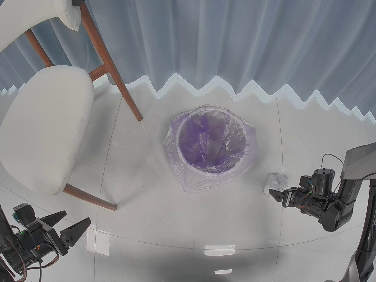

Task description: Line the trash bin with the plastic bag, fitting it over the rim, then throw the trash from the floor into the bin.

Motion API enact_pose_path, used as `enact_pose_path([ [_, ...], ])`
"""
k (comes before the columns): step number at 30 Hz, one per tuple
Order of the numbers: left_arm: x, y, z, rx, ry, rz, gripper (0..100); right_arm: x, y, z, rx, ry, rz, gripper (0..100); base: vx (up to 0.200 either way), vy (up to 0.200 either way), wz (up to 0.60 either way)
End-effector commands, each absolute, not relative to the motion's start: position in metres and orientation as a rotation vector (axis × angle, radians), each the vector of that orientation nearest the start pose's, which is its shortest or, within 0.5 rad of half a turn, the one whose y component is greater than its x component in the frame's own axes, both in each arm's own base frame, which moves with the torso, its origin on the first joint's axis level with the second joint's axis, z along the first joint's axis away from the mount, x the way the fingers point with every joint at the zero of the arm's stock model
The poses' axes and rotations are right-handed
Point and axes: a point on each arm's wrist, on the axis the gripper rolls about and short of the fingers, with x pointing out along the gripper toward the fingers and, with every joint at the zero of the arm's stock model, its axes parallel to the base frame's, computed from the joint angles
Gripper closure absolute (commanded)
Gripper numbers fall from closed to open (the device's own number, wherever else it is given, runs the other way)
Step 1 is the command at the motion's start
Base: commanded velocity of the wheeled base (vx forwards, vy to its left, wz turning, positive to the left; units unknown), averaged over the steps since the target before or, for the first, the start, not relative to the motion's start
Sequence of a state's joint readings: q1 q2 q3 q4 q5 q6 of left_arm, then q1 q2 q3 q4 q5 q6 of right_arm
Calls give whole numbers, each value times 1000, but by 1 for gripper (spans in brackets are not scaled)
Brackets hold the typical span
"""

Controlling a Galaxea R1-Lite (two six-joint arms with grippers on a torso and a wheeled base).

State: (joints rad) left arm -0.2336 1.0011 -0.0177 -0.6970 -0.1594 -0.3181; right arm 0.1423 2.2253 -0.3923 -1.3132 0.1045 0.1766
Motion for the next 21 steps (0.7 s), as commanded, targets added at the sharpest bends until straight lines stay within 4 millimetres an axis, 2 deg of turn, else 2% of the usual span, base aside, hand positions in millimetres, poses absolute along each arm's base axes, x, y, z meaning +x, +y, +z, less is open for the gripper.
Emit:
enact_pose_path([
  [1,90,-25,115,-286,364,-340,0,322,42,-5,122,559,200,0,-200,0,0],
  [5,89,-25,115,-286,367,-339,0,334,39,-3,96,595,199,0,-200,0,0],
  [10,89,-25,115,-283,366,-341,0,354,44,1,87,574,208,0,0,0,0],
  [12,90,-25,115,-280,368,-343,0,361,45,-3,71,588,210,0,0,0,0],
  [16,90,-26,114,-279,374,-345,0,397,43,-8,57,536,189,0,0,0,0],
  [20,90,-26,114,-276,377,-348,0,419,31,-1,67,547,155,0,0,0,0],
  [21,90,-26,114,-276,377,-348,0,419,31,-1,67,547,155,0,0,0,0],
])
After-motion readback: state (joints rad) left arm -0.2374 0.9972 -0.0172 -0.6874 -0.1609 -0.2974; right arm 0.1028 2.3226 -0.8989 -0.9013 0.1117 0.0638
